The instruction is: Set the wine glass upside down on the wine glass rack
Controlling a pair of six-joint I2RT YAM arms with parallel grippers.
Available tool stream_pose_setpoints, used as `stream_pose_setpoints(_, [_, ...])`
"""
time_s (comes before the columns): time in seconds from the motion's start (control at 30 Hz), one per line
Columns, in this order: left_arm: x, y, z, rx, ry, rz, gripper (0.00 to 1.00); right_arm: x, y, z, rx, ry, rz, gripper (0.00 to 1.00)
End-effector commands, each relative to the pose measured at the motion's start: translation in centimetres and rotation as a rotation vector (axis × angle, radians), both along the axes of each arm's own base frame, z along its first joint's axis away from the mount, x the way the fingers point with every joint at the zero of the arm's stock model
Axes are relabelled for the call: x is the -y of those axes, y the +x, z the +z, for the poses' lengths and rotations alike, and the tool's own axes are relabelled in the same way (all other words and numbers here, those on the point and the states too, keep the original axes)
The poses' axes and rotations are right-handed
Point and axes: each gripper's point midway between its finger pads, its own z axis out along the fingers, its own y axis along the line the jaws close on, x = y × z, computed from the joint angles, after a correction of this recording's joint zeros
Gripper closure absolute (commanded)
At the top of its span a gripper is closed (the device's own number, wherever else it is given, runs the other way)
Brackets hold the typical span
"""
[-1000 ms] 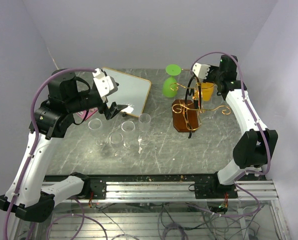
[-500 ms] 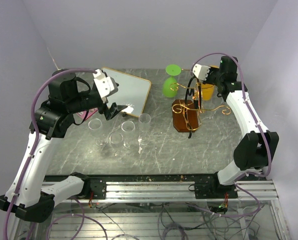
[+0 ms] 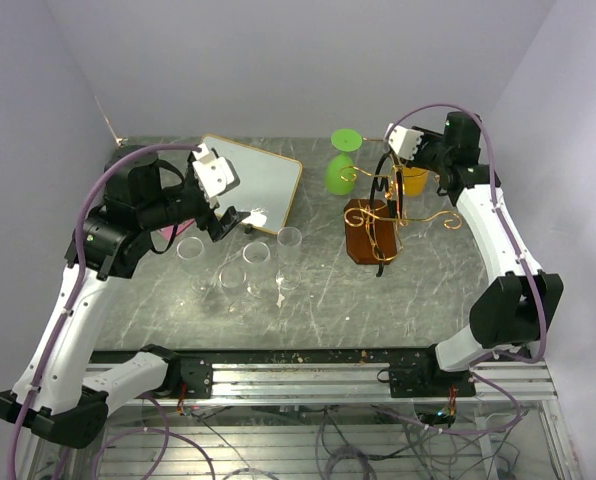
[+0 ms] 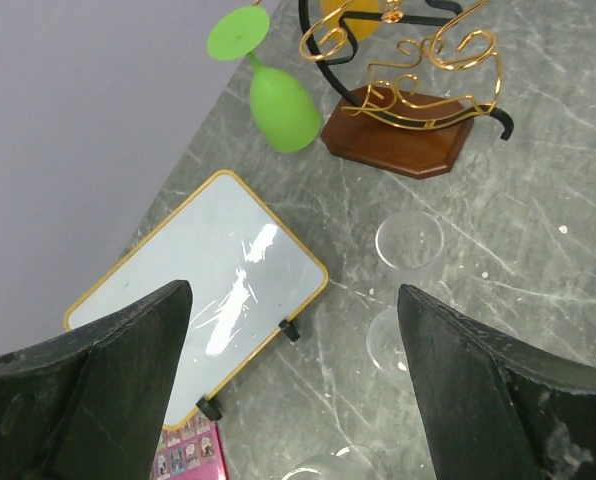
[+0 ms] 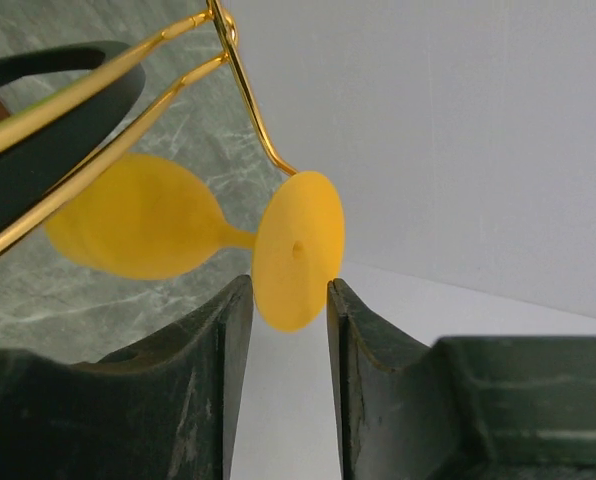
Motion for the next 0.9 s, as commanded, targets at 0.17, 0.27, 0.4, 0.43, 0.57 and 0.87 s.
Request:
stream_pose_setpoints(0.17, [-1.7, 1.8, 0.1, 0.049, 0.009, 0.131, 0.06, -1.6, -1.7, 1.2, 0.002, 0.096, 0.046, 0.58])
stream_pose_setpoints(0.27, [-2.3, 2.5, -0.5, 0.035, 0.010, 0.181, 0.05, -2.0, -2.2, 2.1, 0.012, 0.138, 0.052, 0.54])
stream_pose_setpoints(0.4, [-3.1, 3.2, -1.7, 0.000, 0.023, 0.249, 0.05, -2.2, -3.1, 4.1, 0.036, 0.206, 0.035, 0.51])
stream_pose_setpoints(0.43, [-3.3, 3.2, -2.1, -0.012, 0.030, 0.262, 0.04, -2.2, -3.3, 4.6, 0.045, 0.222, 0.027, 0.50])
stream_pose_setpoints(0.57, [-4.5, 3.4, -4.2, -0.074, 0.068, 0.333, 0.04, -2.2, -4.6, 7.0, 0.095, 0.300, -0.003, 0.45])
stream_pose_setpoints(0.87, [-11.7, 4.1, -9.6, -0.315, 0.149, 0.658, 0.06, -2.3, -8.6, 12.0, 0.152, 0.497, -0.060, 0.19])
